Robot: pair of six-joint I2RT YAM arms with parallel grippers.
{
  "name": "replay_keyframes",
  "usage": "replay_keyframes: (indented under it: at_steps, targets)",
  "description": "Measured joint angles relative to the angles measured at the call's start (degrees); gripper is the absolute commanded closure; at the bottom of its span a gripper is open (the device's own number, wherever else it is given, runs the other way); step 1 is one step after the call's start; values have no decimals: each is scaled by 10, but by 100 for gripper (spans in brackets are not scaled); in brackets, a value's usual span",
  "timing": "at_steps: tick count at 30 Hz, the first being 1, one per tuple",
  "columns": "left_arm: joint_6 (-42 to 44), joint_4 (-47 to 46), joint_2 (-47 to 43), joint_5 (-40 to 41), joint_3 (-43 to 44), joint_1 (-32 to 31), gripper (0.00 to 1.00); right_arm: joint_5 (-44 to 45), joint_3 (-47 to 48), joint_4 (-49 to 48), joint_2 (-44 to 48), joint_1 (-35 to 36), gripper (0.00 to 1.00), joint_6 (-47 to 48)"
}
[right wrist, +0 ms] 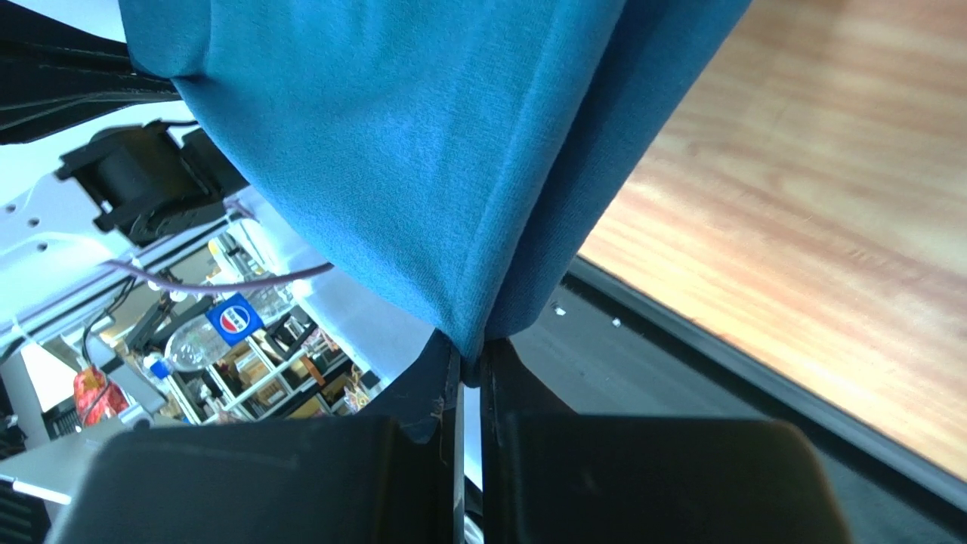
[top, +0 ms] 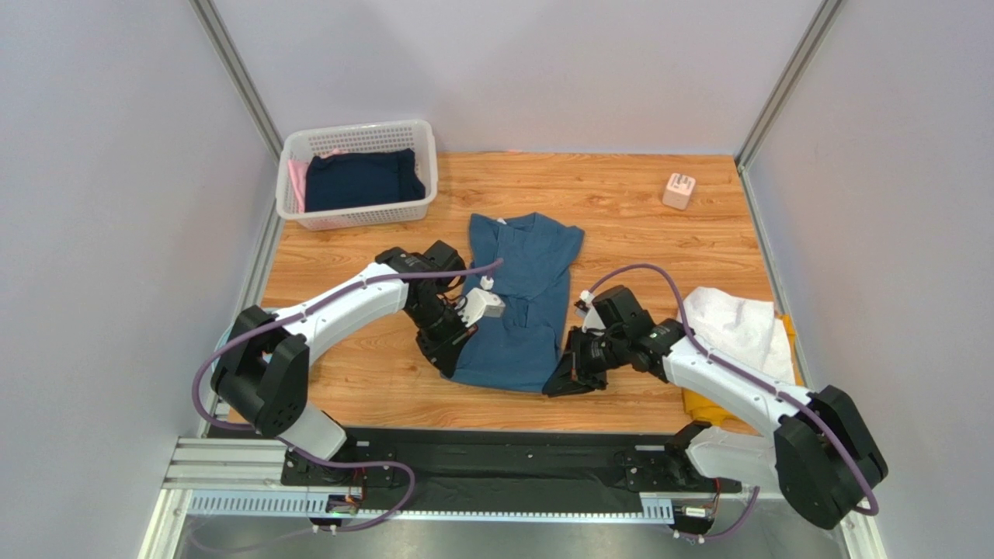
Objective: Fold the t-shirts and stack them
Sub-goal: Grab one side of the 2/3 rectangular tshirt with both arms, then fold the long partially folded tshirt into a neat square
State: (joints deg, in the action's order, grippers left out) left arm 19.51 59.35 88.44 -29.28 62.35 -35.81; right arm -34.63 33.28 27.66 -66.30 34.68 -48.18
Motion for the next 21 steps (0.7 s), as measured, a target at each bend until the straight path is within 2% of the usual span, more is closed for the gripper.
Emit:
replay_keyframes:
  at_steps: [12, 18, 21]
  targets:
    - [26, 117, -40, -7, 58, -20, 100, 4, 3, 43, 90, 51, 100, -50]
    - [24, 138, -37, 24, 120, -20, 100, 38, 83, 103, 87, 27, 100, -37]
    - [21, 155, -20, 51, 196, -19, 100, 51, 141, 121, 64, -10, 100, -15]
